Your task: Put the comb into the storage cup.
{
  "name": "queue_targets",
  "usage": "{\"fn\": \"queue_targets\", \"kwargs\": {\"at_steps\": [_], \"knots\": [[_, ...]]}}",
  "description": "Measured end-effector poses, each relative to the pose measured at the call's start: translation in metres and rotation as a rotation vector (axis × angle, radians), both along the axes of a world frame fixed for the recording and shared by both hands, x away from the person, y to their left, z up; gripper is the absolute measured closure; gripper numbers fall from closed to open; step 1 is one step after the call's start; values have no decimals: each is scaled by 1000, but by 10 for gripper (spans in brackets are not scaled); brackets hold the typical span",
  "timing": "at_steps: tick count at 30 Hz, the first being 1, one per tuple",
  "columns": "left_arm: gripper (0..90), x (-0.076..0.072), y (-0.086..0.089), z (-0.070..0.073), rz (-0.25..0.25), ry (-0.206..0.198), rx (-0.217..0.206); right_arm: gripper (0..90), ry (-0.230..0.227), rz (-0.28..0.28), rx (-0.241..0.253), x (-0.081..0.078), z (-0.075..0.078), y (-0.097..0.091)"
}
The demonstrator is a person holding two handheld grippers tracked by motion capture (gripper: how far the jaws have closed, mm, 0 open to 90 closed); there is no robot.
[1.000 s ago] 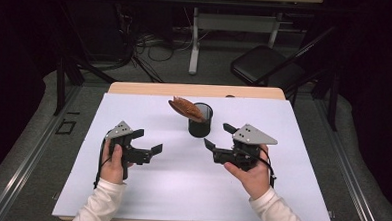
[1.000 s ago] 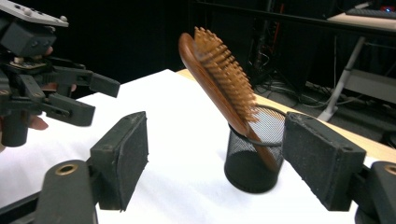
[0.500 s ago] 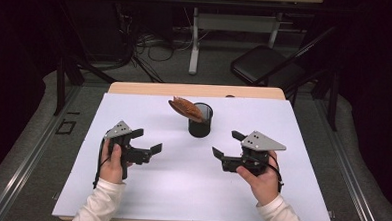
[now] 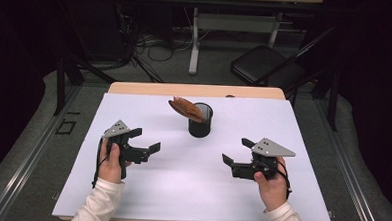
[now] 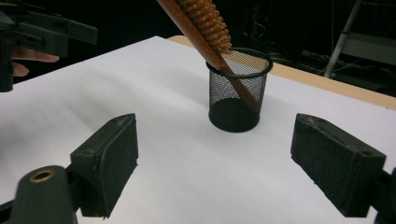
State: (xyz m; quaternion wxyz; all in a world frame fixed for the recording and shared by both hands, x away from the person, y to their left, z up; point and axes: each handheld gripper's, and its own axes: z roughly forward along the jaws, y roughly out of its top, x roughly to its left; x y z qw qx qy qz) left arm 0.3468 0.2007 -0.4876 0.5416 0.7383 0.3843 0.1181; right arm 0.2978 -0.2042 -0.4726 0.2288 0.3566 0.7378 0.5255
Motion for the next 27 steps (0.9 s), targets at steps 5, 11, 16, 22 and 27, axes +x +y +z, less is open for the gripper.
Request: {"fn": "queue_targets", "kwargs": {"at_steps": [5, 11, 16, 22, 27], "knots": [[6, 0, 1, 0, 5, -3, -1, 148, 8, -22, 17, 0, -8, -8], [6, 0, 2, 0, 10, 0, -6, 148, 24, -59, 41, 2, -13, -20], [6, 0, 4, 1, 14, -3, -12, 148, 19, -93, 42, 3, -19, -28], [6, 1, 6, 1, 19, -4, -13, 148, 42, -113, 47, 5, -25, -33], [6, 1, 7, 2, 21, -5, -15, 148, 48, -123, 56, 5, -29, -36]]}}
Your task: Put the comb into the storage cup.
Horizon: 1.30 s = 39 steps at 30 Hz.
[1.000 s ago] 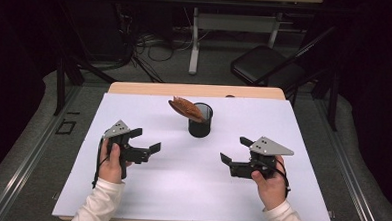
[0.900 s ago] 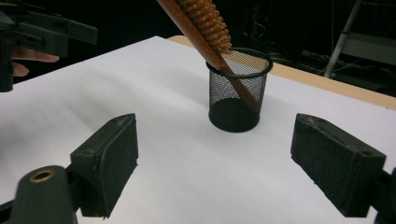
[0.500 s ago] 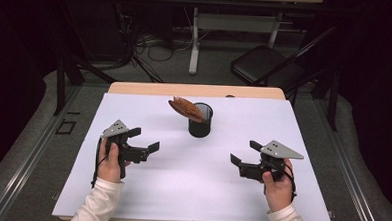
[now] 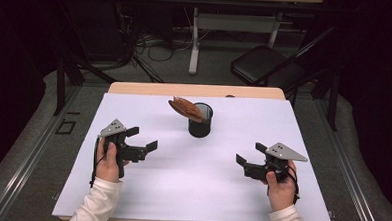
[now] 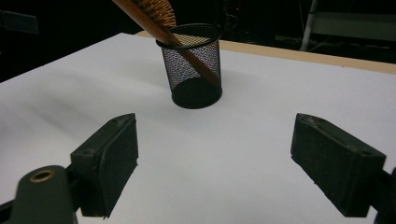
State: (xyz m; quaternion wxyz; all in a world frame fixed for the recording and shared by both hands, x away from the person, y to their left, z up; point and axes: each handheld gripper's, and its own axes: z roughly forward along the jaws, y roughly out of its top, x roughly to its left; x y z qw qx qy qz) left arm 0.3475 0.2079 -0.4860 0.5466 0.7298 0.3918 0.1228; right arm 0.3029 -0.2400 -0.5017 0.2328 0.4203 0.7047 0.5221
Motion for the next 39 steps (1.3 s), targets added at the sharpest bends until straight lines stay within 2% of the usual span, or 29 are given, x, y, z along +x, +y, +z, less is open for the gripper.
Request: {"fn": "queue_targets", "kwargs": {"at_steps": [8, 9, 26, 39], "knots": [[6, 1, 2, 0, 3, -3, -3, 148, 3, -18, -3, 1, -6, -4], [6, 1, 2, 0, 5, -2, -4, 149, 6, -20, -15, 1, -6, -5], [6, 1, 4, 0, 15, -3, -8, 151, 23, -69, -2, 6, -19, -16], [6, 1, 5, 0, 13, -8, -11, 152, 41, -90, -11, 9, -26, -21]]}}
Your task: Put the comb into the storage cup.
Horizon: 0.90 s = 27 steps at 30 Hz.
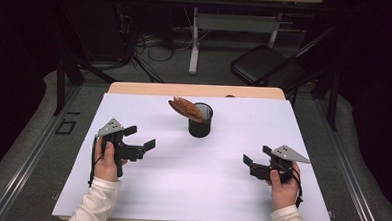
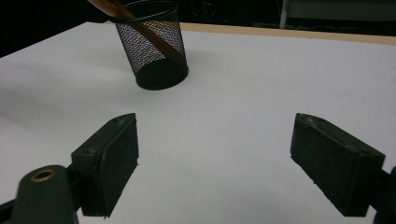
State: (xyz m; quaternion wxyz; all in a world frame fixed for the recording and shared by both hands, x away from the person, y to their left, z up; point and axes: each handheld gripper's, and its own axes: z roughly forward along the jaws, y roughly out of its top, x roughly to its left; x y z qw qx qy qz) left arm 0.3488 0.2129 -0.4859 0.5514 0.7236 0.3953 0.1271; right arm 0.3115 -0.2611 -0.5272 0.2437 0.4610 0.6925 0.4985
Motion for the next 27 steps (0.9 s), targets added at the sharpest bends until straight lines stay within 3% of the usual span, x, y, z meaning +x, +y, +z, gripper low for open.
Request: {"fn": "queue_targets", "kwargs": {"at_steps": [27], "knots": [[6, 1, -1, -2, 0, 7, 12, 152, 20, 12, -16, 2, -8, 0]]}}
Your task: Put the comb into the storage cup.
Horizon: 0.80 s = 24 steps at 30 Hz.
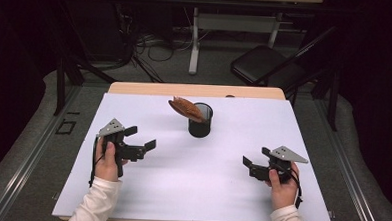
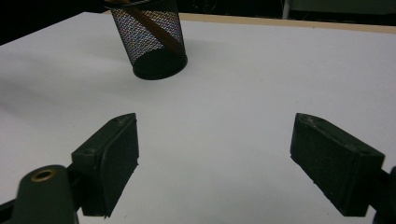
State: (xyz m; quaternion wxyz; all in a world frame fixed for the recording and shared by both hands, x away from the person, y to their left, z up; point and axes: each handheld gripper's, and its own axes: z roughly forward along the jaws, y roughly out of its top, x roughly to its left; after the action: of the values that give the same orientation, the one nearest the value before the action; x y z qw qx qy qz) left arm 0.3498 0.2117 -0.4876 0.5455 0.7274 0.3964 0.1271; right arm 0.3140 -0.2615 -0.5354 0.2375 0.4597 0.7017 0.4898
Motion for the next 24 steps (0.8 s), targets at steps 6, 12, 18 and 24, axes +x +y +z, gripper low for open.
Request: {"fn": "queue_targets", "kwargs": {"at_steps": [6, 12, 18, 24], "knots": [[6, 0, 0, 0, 0, 0, 0, 153, -2, 3, -6, 0, -1, 0], [6, 0, 0, 0, 0, -2, 0, 153, 5, 6, -9, 0, -1, 0], [6, 0, 0, 0, 1, -1, 0, 153, 2, 5, -9, 0, -2, 0], [6, 1, 0, 0, 2, -1, -2, 152, 8, 5, -11, 0, -2, -1]]}}
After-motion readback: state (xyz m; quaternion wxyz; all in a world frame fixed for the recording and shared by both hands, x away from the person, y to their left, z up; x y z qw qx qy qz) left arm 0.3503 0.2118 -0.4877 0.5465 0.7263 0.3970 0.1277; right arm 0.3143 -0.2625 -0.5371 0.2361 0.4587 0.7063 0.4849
